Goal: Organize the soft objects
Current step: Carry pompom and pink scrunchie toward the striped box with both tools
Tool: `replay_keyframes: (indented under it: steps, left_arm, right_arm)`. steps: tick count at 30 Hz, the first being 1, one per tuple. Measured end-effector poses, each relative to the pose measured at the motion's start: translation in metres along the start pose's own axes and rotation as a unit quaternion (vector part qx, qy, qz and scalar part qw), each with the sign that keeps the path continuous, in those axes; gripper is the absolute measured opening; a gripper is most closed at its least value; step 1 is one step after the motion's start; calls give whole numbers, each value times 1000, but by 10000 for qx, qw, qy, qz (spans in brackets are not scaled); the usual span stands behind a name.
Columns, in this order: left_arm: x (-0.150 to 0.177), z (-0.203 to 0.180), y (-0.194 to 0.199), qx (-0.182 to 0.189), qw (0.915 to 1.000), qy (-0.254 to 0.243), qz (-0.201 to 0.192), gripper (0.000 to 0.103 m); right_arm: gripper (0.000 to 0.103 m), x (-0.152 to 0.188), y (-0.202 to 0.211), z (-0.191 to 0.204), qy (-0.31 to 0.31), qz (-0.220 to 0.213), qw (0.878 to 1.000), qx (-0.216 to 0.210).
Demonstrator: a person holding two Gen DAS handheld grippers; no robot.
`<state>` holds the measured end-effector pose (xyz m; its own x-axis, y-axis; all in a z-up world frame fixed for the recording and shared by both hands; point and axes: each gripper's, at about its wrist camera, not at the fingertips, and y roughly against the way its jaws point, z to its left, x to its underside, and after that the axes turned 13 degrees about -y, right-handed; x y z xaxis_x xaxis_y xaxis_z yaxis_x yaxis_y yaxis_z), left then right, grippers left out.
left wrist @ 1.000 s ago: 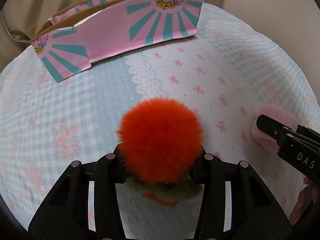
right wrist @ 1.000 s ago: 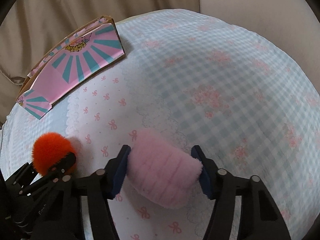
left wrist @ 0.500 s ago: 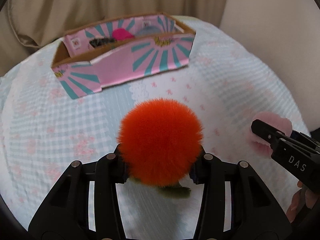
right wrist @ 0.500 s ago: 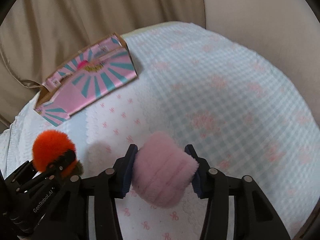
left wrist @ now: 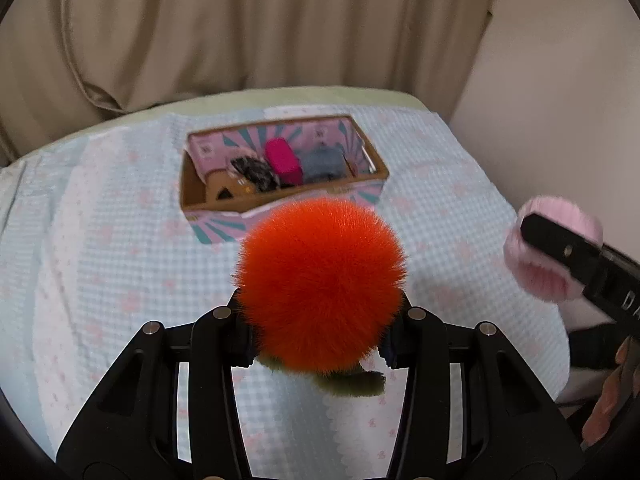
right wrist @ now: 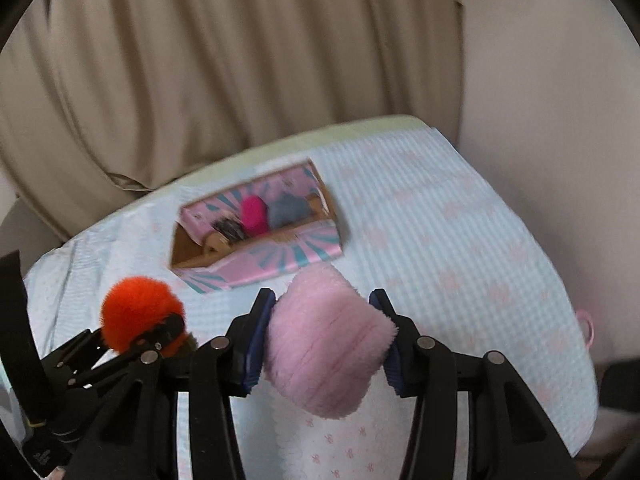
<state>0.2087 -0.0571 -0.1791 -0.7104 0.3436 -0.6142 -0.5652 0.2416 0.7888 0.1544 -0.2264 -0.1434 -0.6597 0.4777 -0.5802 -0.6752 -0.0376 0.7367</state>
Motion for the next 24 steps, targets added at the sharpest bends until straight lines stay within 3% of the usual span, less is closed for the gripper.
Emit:
replay_keyframes:
  steps: [6, 11, 17, 24]
  left_arm:
    - [-44, 10, 24, -378, 9991, 196, -85, 41]
    - [-76, 25, 25, -599, 9968, 518, -90, 40]
    - [-111, 56, -4, -781, 9936, 820, 3, 40]
    - [-129, 98, -71, -828, 9908, 1006, 370, 41]
  right_arm:
    - [45, -57, 10, 24, 450, -19, 9979, -459]
    - [45, -105, -7, 44, 805, 59, 9932, -845]
    - [45, -145, -57, 65, 1172, 337, 9871, -1033]
    - [45, -168, -140, 77, 1172, 862, 9840, -1030]
